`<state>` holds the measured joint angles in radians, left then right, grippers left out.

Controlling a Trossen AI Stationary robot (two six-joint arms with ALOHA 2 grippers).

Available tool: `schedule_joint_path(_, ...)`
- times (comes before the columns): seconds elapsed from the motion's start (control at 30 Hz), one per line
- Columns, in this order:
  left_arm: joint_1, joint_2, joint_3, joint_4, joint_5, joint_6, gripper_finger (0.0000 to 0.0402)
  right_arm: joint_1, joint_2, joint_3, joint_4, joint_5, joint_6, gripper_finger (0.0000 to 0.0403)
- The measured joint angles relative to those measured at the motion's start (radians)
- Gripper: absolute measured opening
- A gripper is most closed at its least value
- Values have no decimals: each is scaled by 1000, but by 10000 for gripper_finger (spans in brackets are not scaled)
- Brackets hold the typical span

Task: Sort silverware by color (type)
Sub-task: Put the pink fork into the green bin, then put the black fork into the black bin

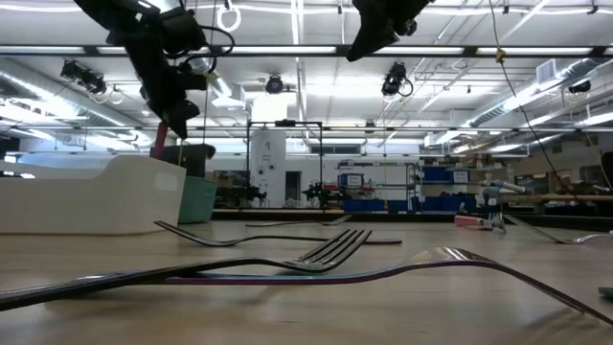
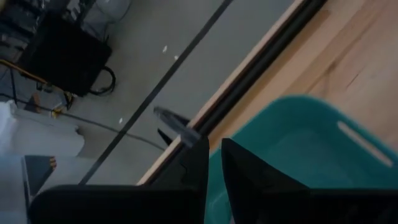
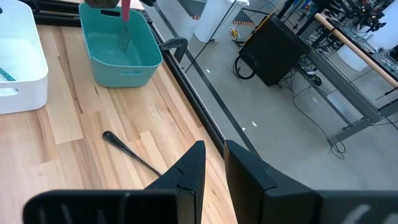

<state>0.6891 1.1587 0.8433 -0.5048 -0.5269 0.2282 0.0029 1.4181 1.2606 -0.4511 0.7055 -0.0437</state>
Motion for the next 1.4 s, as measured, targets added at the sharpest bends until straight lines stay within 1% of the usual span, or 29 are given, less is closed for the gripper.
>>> schedule_joint_path(0.1, -18, 0, 0, 33, 0, 0, 55, 0, 0, 0, 0, 0, 0, 69)
schedule_joint_path(0.4, -60, 0, 0, 60, 0, 1, 55, 0, 0, 0, 0, 0, -1, 69)
schedule_joint_path(0.73, -61, 0, 0, 31, 8, -18, 55, 0, 0, 0, -38, 0, -1, 69)
schedule_joint_path(0.83, -60, 0, 0, 23, 79, -58, 55, 0, 0, 0, -46, 0, -17, 69)
schedule_joint_path(1.0, -80, 0, 0, 22, 284, -127, 55, 0, 0, 0, -45, 0, -87, 69)
schedule_joint_path(1.1, -117, 0, 0, 22, 372, -164, 55, 0, 0, 0, -45, 0, -129, 69)
schedule_joint_path(1.17, -151, 0, 0, 22, 398, -165, 55, 0, 0, 0, -45, 0, -149, 70)
schedule_joint_path(1.4, -262, 0, 0, 22, 401, -165, 55, -19, 0, 0, -12, -1, -210, 71)
